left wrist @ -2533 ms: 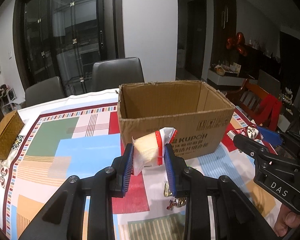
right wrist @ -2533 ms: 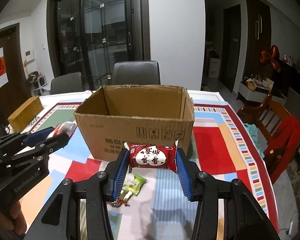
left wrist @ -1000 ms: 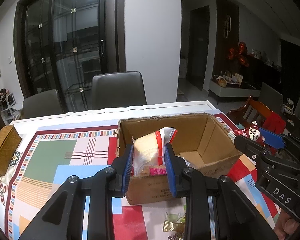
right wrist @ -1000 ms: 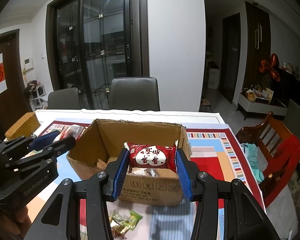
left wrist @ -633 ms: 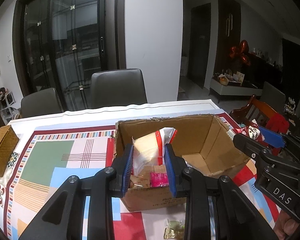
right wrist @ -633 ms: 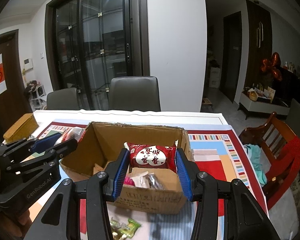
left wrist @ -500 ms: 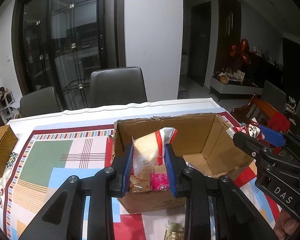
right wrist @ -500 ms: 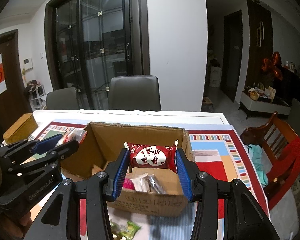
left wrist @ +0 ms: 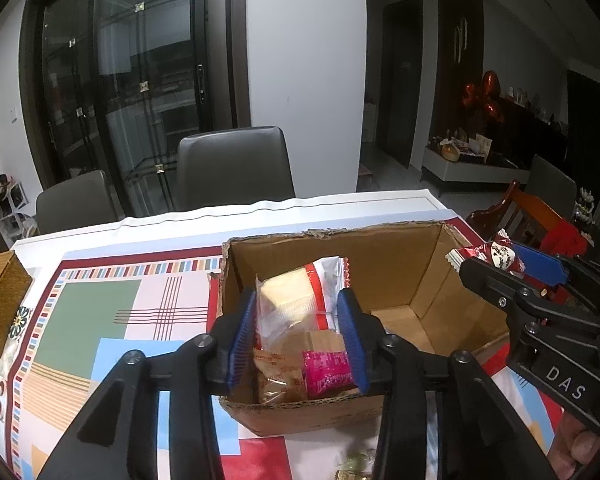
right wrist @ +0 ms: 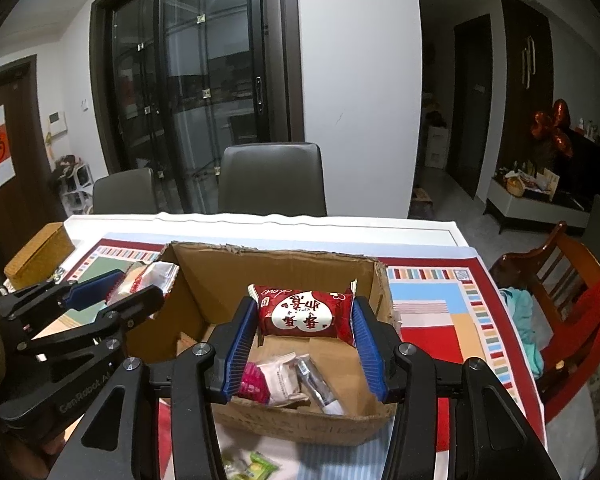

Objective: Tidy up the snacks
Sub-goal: 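Open both tools to drop the two cakes into the box, then withdraw both open tools from the box toward the remaining candies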

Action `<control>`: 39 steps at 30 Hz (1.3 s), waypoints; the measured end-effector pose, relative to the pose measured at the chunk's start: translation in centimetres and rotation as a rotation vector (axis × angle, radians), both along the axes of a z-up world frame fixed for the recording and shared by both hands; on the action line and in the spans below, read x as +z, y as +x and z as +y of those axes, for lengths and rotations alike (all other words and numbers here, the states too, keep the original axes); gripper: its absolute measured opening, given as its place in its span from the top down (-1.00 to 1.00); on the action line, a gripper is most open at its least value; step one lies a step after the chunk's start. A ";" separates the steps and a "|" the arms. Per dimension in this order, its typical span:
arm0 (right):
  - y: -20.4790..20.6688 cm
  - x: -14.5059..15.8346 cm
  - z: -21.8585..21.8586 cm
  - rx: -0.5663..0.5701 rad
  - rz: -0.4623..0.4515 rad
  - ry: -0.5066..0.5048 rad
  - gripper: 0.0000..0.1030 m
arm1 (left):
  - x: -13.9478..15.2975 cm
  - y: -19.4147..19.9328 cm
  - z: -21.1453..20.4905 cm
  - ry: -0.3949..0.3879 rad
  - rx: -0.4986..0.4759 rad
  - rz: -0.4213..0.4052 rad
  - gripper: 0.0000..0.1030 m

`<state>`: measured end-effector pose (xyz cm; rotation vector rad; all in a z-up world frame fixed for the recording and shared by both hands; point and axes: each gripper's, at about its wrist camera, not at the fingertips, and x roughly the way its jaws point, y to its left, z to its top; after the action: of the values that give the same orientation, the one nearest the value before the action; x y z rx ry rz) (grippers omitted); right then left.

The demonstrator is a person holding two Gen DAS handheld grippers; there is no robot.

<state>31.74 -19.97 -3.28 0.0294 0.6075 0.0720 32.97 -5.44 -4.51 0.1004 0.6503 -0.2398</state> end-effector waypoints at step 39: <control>-5.9 2.0 -0.1 -0.042 -0.040 -0.031 -0.49 | 2.2 -6.6 1.2 -0.006 0.059 -0.069 -0.45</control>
<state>25.86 -20.03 -1.31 0.0106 0.5676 0.0221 26.38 -4.20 -2.34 0.0830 0.5829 -0.1810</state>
